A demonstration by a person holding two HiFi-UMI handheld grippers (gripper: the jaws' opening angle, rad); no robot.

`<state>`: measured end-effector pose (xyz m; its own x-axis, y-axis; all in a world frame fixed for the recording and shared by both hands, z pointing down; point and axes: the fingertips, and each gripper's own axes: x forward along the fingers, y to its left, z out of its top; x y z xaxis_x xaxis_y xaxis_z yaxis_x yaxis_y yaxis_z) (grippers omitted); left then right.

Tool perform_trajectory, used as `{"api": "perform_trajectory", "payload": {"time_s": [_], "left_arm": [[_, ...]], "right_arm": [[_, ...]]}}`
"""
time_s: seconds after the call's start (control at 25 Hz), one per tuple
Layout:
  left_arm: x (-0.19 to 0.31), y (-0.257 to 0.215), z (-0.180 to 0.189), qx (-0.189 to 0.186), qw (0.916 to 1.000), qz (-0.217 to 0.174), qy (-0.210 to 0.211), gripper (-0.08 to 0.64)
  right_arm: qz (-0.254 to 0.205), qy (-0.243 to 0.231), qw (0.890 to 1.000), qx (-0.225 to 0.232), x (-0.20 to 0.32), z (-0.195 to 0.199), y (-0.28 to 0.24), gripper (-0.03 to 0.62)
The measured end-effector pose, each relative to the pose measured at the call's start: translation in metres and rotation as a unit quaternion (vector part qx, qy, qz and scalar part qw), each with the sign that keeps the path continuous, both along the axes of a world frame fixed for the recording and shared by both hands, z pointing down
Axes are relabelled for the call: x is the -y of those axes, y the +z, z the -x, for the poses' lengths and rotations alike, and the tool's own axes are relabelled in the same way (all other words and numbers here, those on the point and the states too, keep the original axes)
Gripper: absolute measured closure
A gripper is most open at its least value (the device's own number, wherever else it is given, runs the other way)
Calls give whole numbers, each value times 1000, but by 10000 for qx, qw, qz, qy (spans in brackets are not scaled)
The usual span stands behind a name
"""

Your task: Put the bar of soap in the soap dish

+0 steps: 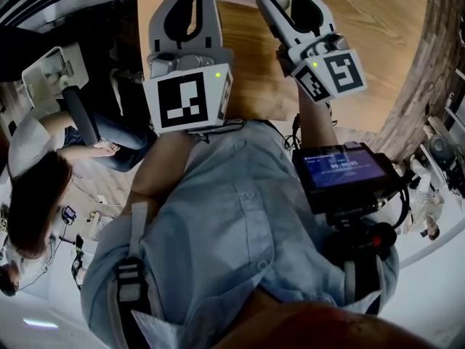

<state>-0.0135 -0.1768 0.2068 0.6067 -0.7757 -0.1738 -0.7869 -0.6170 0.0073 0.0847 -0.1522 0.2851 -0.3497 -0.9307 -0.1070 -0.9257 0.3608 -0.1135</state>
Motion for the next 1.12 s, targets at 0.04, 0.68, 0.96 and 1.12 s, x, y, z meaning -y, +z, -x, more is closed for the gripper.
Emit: {"api": "perform_trajectory", "payload": {"time_s": [0.04, 0.68, 0.96, 1.12], "left_arm": [[-1, -1, 1, -2, 10000, 8, -15, 554], [-7, -4, 18, 33, 9998, 124, -134, 554], [-4, -3, 19, 6, 9999, 96, -133, 554], [-4, -3, 19, -6, 9999, 93, -132, 554]], "right_arm": [[12, -7, 10000, -18, 0, 1, 1, 388], [550, 189, 9865, -1529, -3, 13, 26, 388], [589, 147, 9741, -2178, 1, 32, 28, 388], [649, 106, 9747, -2136, 5, 33, 31, 387]]}}
